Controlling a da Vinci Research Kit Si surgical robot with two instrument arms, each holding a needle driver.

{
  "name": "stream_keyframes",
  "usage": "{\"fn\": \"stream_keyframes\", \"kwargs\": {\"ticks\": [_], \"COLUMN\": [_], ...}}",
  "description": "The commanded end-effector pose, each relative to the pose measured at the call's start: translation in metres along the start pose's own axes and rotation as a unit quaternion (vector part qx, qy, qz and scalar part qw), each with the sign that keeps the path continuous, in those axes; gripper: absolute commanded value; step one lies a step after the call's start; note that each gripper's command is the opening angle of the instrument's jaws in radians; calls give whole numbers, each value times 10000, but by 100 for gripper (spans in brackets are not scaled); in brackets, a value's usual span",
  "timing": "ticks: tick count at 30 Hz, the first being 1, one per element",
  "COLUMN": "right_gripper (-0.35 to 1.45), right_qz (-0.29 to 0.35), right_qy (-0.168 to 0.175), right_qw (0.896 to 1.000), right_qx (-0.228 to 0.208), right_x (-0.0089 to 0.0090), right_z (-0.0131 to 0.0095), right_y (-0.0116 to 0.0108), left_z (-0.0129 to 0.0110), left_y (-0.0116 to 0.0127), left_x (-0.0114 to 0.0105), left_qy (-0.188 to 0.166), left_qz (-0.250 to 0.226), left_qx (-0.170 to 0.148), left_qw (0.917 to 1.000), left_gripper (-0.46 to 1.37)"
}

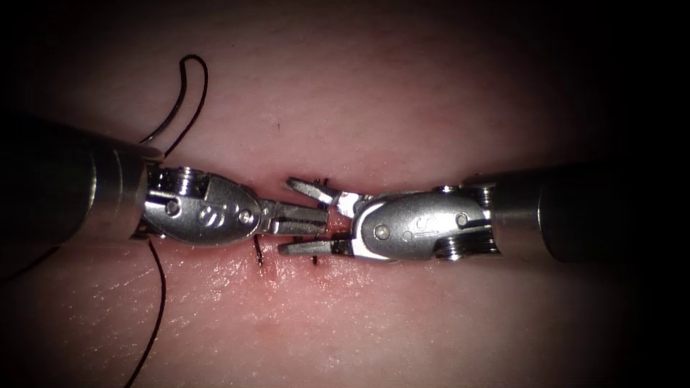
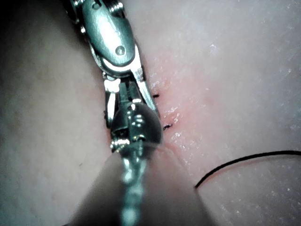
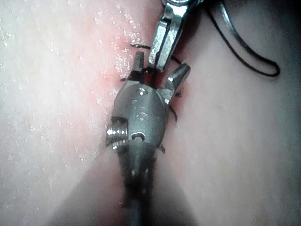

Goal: Wound Closure
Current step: With the right gripper cut the suture end

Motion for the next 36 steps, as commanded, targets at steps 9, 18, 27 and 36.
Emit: {"fn": "stream_keyframes", "kwargs": {"ticks": [9,18,27,36], "right_gripper": [134,135,138,138], "right_qz": [-263,-275,-265,-284], "right_qy": [377,629,713,748], "right_qw": [9989,9976,9970,9967], "right_qx": [3,-35,-120,-148], "right_x": [-3,1,3,2], "right_z": [12,17,19,27], "right_y": [-2,-4,-3,-8], "left_z": [-2,1,-1,-4], "left_y": [-1,-5,-4,-5], "left_x": [0,-10,-12,-6], "left_qy": [155,326,329,349], "left_qz": [27,-59,-49,-104], "left_qx": [-32,29,25,14], "left_qw": [9999,9994,9994,9993], "left_gripper": [-35,-35,-35,-35]}}
